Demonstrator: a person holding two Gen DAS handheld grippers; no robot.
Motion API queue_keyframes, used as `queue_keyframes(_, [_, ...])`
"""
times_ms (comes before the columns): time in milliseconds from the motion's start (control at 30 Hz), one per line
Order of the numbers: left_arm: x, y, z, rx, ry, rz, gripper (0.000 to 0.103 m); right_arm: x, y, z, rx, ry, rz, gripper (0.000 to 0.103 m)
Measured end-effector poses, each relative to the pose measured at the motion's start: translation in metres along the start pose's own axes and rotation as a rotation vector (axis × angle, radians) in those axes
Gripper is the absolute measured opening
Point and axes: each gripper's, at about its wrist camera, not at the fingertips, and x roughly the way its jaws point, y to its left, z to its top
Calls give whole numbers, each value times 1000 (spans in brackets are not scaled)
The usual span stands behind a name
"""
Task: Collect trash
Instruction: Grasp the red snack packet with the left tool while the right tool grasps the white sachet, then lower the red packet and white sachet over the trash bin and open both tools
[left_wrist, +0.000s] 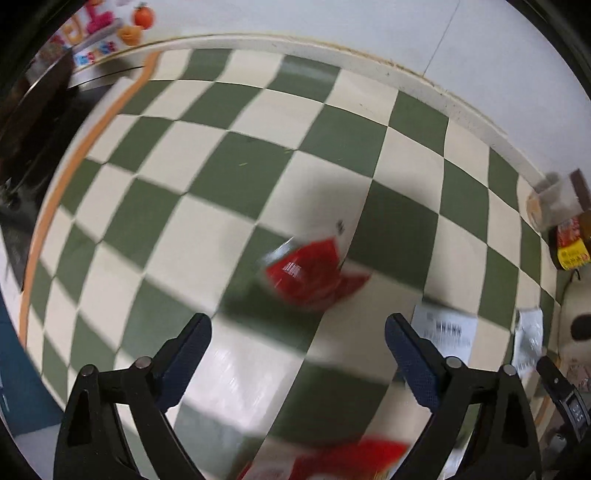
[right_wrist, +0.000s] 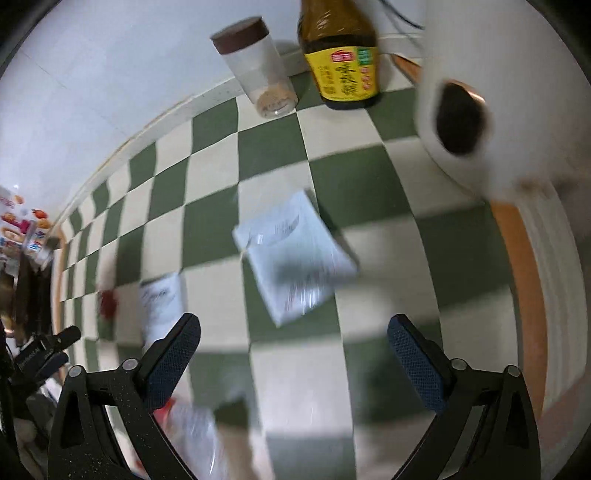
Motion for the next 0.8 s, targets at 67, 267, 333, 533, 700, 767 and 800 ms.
queue_keyframes(67, [14,-6,8,11,19,-3,86,20,4,16,-25,9,-33,88])
queue_keyframes(267, [26,-23,9,87,4,29,24,48,31,29,-155,-7,-143,65])
queue_keyframes(333, [24,-28,4,121,-3,68,22,49,40,29,-198,-28,-171,37])
queue_keyframes(533, [7,-27,-11,151,-50,114,21,50,53,24,-230,-38,-142,4])
queue_keyframes(700, [-32,-27,-29,174,-128,116,21,31,51,13,-200,-56,-90,2])
queue_keyframes(767, [-46,-32,-32,186,-163,117,21,18,51,7,-193,-70,-68,1])
queue_keyframes(800, [-53,-35,-30,190,-178,112,21,11,51,3,-190,-79,-57,1])
